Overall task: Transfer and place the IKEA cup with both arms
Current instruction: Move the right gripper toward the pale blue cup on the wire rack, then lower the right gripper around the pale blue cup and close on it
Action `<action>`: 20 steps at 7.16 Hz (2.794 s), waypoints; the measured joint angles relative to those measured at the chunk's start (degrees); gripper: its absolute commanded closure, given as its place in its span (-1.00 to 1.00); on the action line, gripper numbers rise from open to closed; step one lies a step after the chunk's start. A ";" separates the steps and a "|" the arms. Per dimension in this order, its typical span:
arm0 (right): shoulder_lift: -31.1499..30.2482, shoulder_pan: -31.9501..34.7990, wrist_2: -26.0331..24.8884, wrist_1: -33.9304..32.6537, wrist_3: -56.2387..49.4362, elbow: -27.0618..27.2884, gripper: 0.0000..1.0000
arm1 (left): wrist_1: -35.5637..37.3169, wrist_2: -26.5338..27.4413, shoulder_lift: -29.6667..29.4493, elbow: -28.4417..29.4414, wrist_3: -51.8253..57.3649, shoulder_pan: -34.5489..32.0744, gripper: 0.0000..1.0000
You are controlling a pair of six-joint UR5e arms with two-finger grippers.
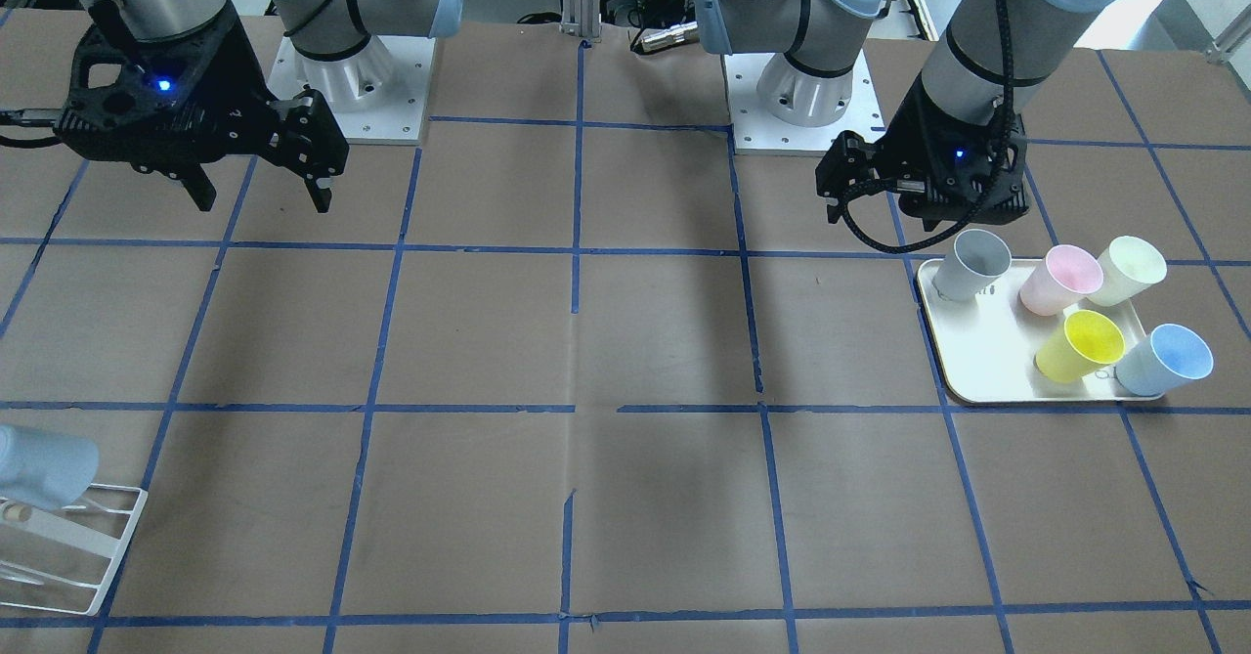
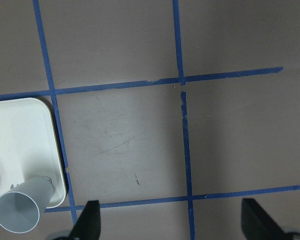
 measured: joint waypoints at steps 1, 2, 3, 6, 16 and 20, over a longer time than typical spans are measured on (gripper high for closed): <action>0.04 -1.75 -0.03 0.05 -2.27 -0.11 -1.00 | -0.14 0.18 0.84 0.46 0.11 -0.07 -1.00; 0.12 -4.17 -0.11 0.15 -5.19 -0.11 -1.00 | -0.31 0.04 1.48 1.00 0.11 -0.18 -1.00; 0.20 -7.14 -0.17 0.16 -8.75 0.02 -0.99 | -0.39 -1.06 1.92 1.61 0.06 -0.35 -1.00; 2.63 -15.78 1.81 -0.99 -21.02 -0.15 -1.00 | -1.22 -3.68 2.86 2.74 0.26 -0.60 -1.00; 21.77 -27.26 10.83 -22.22 -83.27 0.09 -1.00 | -4.28 -4.26 7.35 0.84 0.78 -0.67 -1.00; 24.64 -27.56 11.66 -24.55 -83.43 -0.19 -1.00 | -4.32 -4.35 6.83 1.08 -0.98 -0.51 -1.00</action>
